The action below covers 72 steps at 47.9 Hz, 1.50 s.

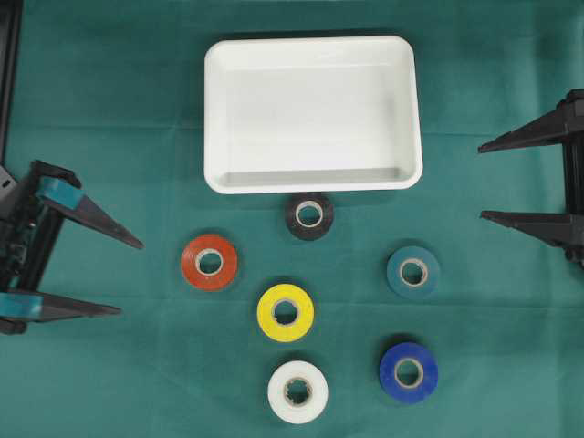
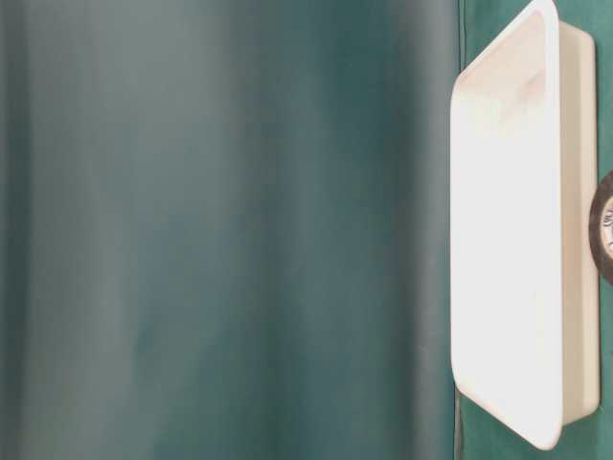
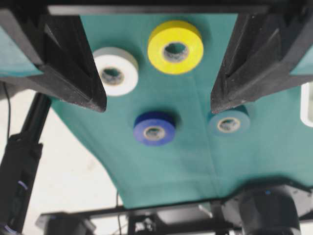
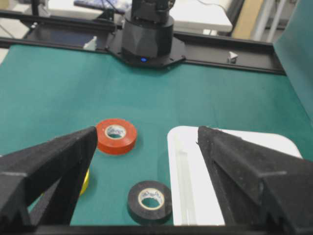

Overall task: Pick up the tape from a random location and place it into the white case.
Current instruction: 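Move the left gripper over the white tape roll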

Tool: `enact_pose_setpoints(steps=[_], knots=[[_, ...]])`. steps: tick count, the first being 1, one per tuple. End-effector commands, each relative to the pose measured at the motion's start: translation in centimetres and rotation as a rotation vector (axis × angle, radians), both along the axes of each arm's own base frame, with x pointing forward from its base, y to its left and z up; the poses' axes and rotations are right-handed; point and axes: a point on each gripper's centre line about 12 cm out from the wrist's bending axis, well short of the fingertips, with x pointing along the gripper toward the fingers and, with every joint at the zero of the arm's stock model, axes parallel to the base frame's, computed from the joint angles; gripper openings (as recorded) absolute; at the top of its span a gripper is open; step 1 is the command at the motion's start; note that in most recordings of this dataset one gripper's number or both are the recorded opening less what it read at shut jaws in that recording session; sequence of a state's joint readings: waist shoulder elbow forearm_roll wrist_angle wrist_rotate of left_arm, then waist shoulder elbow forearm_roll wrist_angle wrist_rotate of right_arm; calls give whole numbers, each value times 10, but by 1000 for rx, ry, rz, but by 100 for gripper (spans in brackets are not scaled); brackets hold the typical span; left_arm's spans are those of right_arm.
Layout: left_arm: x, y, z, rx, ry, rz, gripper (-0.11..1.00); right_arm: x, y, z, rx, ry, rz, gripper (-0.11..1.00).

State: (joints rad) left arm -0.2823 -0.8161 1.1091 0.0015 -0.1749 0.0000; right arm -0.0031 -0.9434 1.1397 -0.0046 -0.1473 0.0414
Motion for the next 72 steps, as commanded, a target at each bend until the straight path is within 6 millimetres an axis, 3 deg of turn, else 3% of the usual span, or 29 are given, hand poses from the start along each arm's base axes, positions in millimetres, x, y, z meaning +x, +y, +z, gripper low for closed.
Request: enact_pose_setpoints(steps=[1,50,60,72], knots=[[13,-6,14,-6,-19,-8,100,3,0,10,-2,-25,0,92],[171,-67,41,37,99,-41,100,3,0,10,-3,-11,0,92],[186,-72,42,53,146,-41,100,4,0,8,-5,-6,1,92],[187,-72,41,54,158,-40,100,4,0,9,-3,-8,0,92]])
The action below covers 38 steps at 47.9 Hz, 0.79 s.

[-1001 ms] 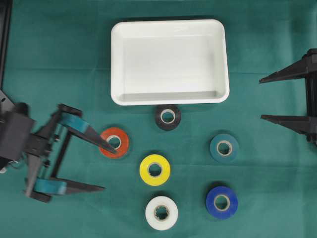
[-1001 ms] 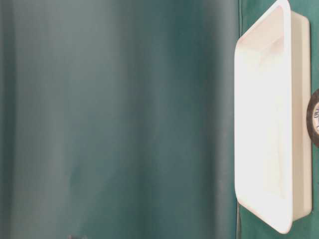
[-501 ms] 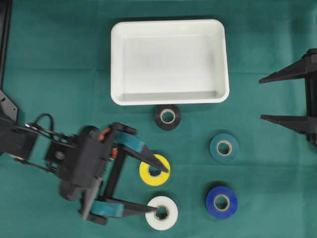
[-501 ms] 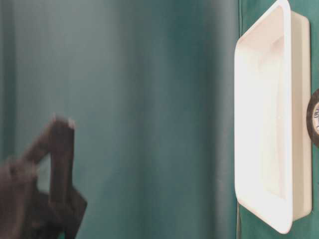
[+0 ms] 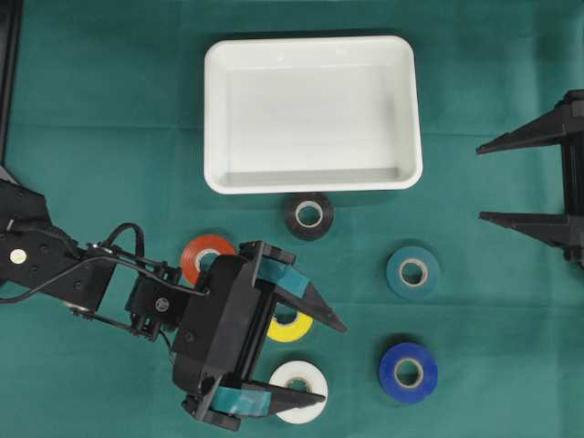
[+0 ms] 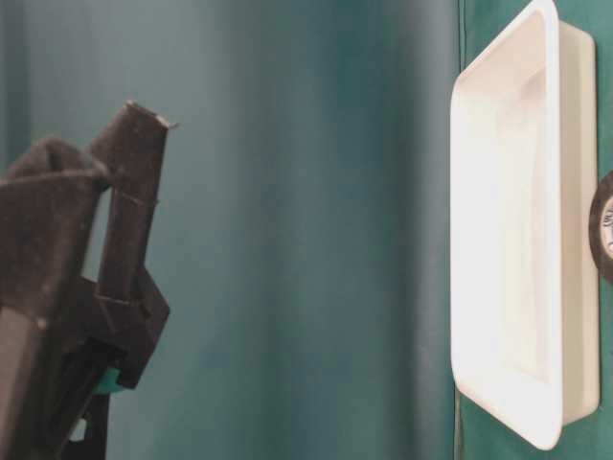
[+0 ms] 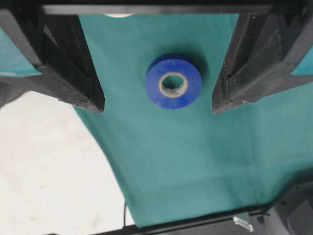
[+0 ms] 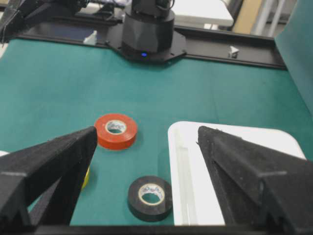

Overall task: Pick up the tape from a random location and place it into the white case.
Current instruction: 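Move the left gripper over the white tape roll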

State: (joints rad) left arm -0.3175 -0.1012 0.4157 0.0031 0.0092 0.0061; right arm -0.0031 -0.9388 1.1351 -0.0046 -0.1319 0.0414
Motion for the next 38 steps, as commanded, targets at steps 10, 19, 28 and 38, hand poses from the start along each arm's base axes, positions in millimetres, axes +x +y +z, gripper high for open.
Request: enact_pose_setpoints(steps=[10,19,28,38], knots=[[0,-2,16,-15,-35,-4,100,3,0,9,-3,-15,0,92],[1,-4,13,-5,0,-8,100,3,0,8,-3,-8,0,92],[8,-10,9,28,96,-13,100,3,0,8,-3,-6,-1,92],[21,-17,1,96,290,-19,100,3,0,9,-3,-3,-1,92]])
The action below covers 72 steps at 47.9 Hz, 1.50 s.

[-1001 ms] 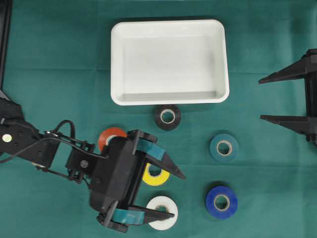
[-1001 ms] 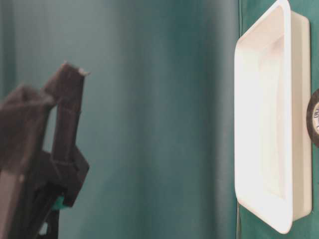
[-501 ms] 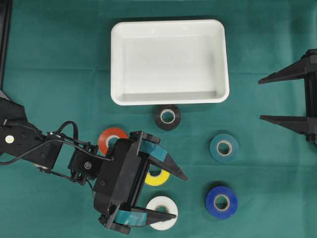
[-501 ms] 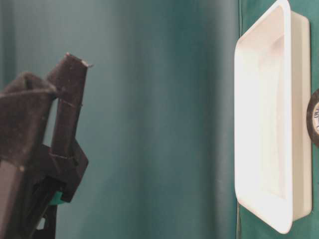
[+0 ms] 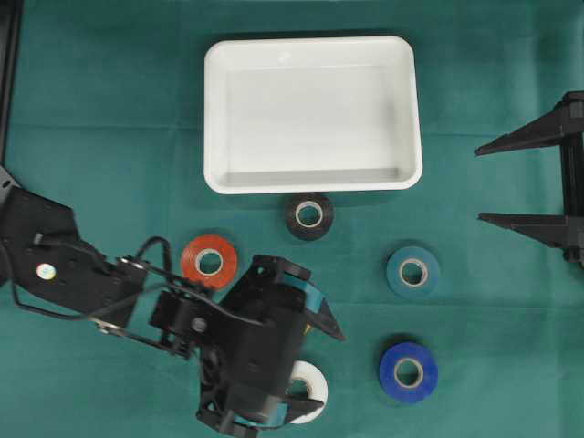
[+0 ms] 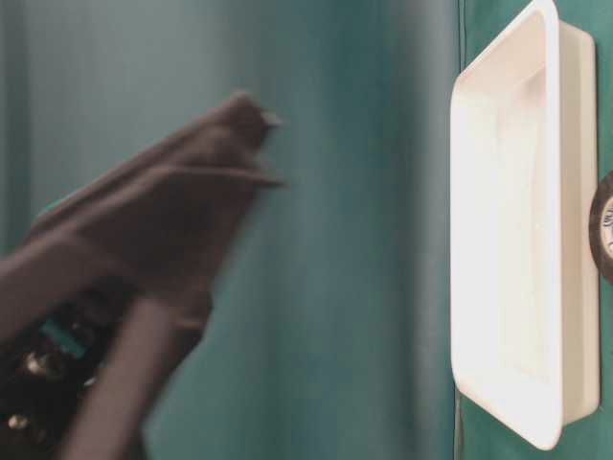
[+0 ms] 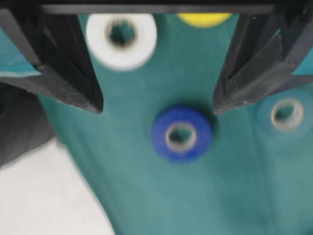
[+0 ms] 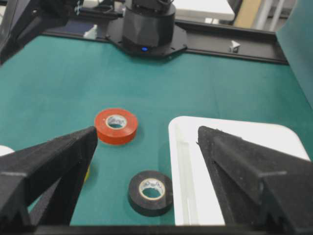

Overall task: Pick up the tape from a random location and place it into the white case.
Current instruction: 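Move the left gripper over the white tape roll, then lower the left gripper into the white roll's hole and close it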

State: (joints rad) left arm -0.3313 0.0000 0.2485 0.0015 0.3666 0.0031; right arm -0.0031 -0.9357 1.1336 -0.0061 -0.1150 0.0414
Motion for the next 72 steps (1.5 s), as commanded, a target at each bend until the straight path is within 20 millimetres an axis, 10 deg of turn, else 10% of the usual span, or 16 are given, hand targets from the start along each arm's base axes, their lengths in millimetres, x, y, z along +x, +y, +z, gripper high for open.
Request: enact_pose_setpoints(steps=[1,20,72], knots=[[5,-6,17,12,31,-8,100,3,0,10,-3,-20,0,92],[22,-24,18,142,280,-58,100,4,0,10,-2,-11,0,92],[24,-24,14,164,300,-70,100,7,0,8,-2,14,0,92]])
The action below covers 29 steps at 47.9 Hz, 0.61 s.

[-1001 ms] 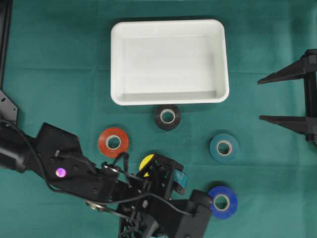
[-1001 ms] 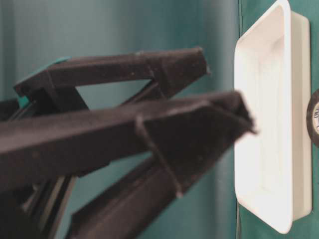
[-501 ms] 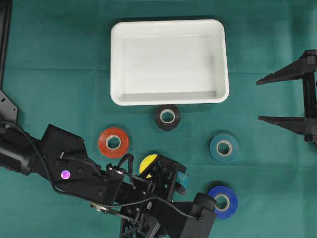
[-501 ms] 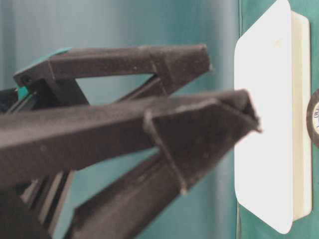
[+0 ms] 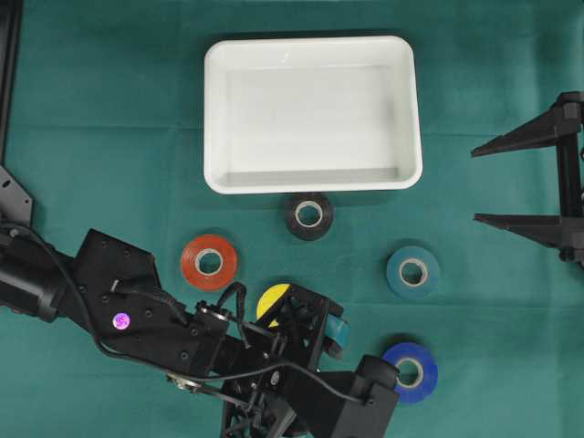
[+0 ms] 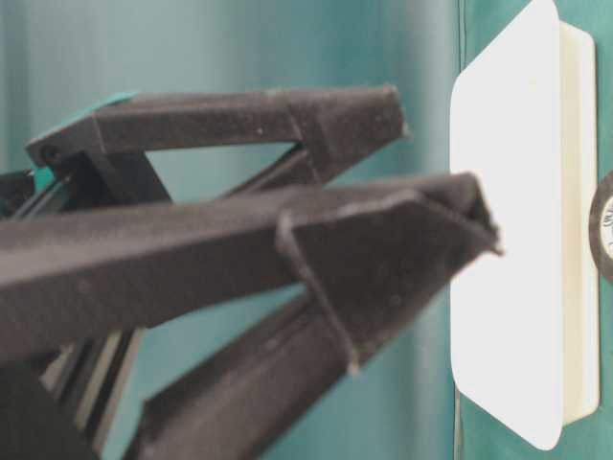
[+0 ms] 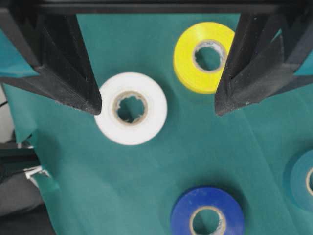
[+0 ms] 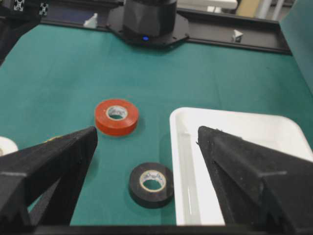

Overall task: Pick up the tape from a random location and place it into the white case.
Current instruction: 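Lower the left gripper into the white roll's hole and close it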

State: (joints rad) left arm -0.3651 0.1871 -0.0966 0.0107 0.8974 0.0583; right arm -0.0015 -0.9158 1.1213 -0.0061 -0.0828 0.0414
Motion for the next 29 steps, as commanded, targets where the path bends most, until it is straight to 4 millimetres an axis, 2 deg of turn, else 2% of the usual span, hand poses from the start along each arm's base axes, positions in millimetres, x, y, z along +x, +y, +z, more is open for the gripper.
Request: enact_pose_setpoints(steps=[1,29], knots=[[-1,0,13,-11,-32,0,100,4,-1,10,0,-25,-3,92],[1,1,-56,-2,-12,-1,100,9,0,3,-1,5,-1,92]])
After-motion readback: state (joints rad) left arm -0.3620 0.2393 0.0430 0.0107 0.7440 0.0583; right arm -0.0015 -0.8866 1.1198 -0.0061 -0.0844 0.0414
